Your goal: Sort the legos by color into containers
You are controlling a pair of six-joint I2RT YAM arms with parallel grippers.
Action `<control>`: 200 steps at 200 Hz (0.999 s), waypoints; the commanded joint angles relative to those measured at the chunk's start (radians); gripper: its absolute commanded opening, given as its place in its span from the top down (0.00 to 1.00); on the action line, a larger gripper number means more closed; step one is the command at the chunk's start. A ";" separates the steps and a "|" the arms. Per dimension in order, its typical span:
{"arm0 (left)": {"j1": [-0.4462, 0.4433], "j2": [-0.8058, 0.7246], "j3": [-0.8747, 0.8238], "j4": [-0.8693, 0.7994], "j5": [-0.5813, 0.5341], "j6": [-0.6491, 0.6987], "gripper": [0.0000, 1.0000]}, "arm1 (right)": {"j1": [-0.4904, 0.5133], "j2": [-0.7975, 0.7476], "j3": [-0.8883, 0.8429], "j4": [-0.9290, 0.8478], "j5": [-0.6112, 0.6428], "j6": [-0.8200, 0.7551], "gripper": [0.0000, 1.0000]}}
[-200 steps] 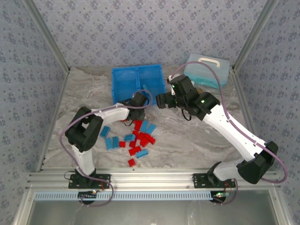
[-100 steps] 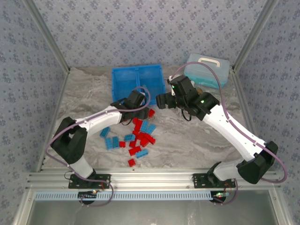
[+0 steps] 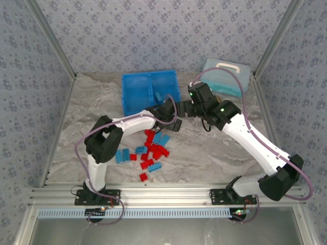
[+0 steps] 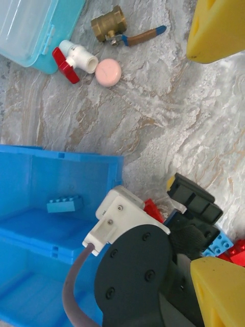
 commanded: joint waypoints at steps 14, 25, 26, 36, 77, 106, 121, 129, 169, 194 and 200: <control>-0.010 0.059 0.040 -0.034 -0.084 0.091 0.03 | 0.021 -0.045 -0.021 0.009 -0.053 0.023 0.00; -0.006 0.078 0.051 -0.038 -0.076 0.102 0.06 | 0.021 -0.046 -0.024 0.011 -0.056 0.026 0.00; -0.007 0.079 0.052 -0.038 -0.075 0.103 0.07 | 0.021 -0.045 -0.024 0.011 -0.056 0.027 0.00; -0.006 0.094 0.058 -0.038 -0.070 0.102 0.12 | 0.020 -0.046 -0.023 0.011 -0.058 0.031 0.00; -0.006 0.100 0.026 0.008 -0.014 0.052 0.46 | 0.019 -0.064 -0.023 -0.002 -0.044 0.035 0.00; -0.007 0.077 -0.017 0.039 0.020 0.023 0.61 | 0.009 -0.084 -0.026 -0.009 -0.022 0.055 0.00; -0.007 0.055 -0.038 0.050 0.031 0.015 0.68 | -0.010 -0.105 -0.032 -0.009 -0.020 0.074 0.00; -0.007 0.037 -0.048 0.057 0.035 0.012 0.71 | -0.025 -0.118 -0.037 -0.008 -0.025 0.084 0.00; 0.002 -0.126 -0.064 0.056 0.033 0.001 0.75 | -0.149 -0.189 -0.073 0.012 -0.143 0.125 0.00; 0.039 -0.253 -0.034 0.013 0.002 0.005 0.75 | -0.202 -0.219 -0.099 0.016 -0.192 0.148 0.00; 0.056 -0.280 -0.021 -0.005 -0.016 0.010 0.75 | -0.206 -0.226 -0.104 0.013 -0.197 0.152 0.00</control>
